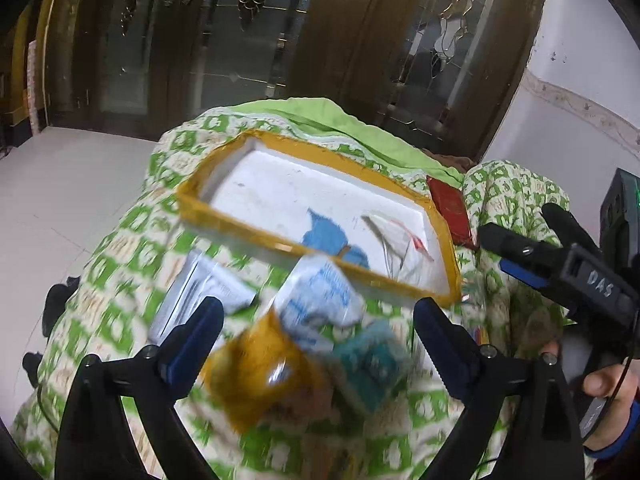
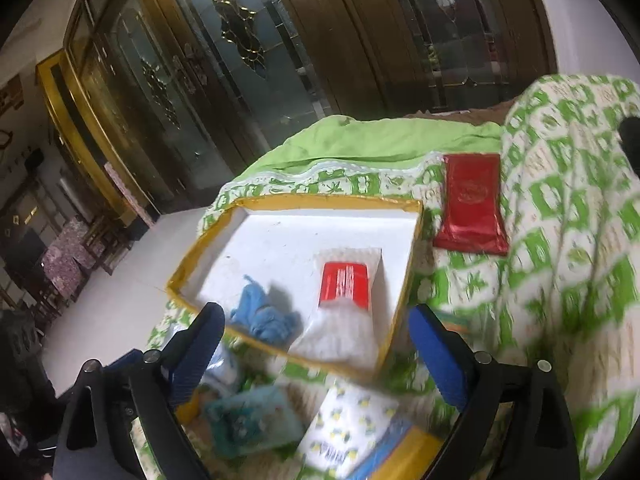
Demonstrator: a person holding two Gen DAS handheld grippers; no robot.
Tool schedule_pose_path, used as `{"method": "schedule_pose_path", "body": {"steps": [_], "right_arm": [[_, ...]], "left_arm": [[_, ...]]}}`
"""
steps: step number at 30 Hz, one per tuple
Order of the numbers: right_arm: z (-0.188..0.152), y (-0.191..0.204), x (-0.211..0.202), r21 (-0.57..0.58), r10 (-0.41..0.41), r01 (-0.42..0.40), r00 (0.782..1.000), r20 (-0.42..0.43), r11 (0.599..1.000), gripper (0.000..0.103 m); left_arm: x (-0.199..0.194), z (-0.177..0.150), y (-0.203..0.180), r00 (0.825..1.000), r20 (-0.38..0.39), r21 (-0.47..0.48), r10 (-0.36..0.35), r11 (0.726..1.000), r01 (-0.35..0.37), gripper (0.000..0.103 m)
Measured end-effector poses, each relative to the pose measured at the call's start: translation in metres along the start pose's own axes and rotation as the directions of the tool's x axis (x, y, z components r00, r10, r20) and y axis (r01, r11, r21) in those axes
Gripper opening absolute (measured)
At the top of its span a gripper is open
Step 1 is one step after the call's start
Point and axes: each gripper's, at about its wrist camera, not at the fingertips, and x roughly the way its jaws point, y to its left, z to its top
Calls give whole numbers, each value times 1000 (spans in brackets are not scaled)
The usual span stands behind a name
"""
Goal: Organize soft objects
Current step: 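Open both tools and withdraw them from the foam box, then reach the left tool to the clear stick bag while the right tool reaches the sponge bag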
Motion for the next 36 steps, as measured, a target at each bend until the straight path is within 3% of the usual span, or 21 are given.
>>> {"method": "schedule_pose_path", "body": {"steps": [10, 14, 25, 36], "right_arm": [[-31, -11, -43, 59, 2, -3, 1000, 11, 998, 102], [-42, -14, -47, 54, 0, 1, 1000, -26, 999, 102], [-58, -14, -48, 11, -31, 32, 997, -68, 999, 102], [-78, -6, -38, -18, -28, 25, 985, -171, 1000, 102]], "left_arm": [[-31, -30, 14, 999, -1, -30, 40, 999, -40, 101], [-35, -39, 14, 998, -11, -16, 67, 998, -67, 103], [-35, -63, -17, 995, -43, 168, 94, 982, -85, 103], [-32, -72, -23, 991, -56, 216, 118, 971, -103, 103]]}}
